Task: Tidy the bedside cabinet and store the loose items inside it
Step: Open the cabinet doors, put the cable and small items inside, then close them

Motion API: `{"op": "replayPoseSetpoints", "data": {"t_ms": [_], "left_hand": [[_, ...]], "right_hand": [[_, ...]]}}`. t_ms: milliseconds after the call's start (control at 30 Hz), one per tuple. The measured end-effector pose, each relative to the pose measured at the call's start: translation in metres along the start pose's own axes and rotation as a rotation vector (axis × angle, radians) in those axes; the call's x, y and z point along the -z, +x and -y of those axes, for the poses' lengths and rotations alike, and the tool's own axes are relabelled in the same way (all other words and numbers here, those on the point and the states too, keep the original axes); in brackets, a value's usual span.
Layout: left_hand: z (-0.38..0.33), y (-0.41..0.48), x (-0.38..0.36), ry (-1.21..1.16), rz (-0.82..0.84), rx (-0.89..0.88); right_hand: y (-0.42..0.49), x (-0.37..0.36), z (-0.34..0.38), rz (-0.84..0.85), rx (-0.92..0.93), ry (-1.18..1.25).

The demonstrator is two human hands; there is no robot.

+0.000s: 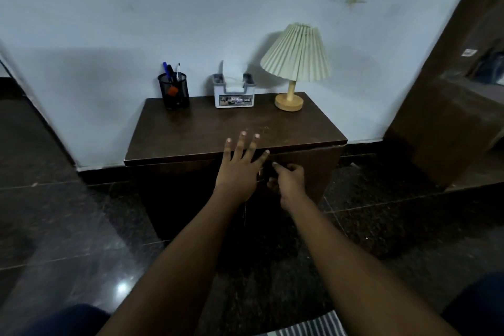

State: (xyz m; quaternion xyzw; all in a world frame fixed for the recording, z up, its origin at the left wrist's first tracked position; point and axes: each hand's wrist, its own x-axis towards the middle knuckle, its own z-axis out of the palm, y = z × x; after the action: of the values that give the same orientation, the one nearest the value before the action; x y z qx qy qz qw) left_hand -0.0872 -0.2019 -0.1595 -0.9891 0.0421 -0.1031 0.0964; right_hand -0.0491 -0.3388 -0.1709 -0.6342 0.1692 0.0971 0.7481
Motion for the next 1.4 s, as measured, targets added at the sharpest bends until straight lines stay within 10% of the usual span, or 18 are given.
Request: {"op": "replayPoseSetpoints", "data": {"t_ms": [100,333,733,1067,1400], "left_hand": [[0.01,0.003,-0.002,-0.176,-0.041,0.01],[0.018,0.016,-0.014,-0.304,-0.166,0.174],[0.016,0.024,-0.021,-0.296,-0.213,0.212],[0.041,0.027,0.048,-0.242,0.398,0.024],[0.104,0.106,0.043,-1.324,-0.218,0.806]], "right_hand": [[-0.003,-0.01,-0.009,0.081,0.086,-0.076],[0.007,-0.006,-0.036,-0.088,0.974,-1.019],[0.041,-0.006,0.002,-0.149,1.127,-1.55],[0.021,-0.046,0.129,0.49,0.666,-1.834],[0.103,-0.101,0.139,0.331,0.467,-0.524]]}}
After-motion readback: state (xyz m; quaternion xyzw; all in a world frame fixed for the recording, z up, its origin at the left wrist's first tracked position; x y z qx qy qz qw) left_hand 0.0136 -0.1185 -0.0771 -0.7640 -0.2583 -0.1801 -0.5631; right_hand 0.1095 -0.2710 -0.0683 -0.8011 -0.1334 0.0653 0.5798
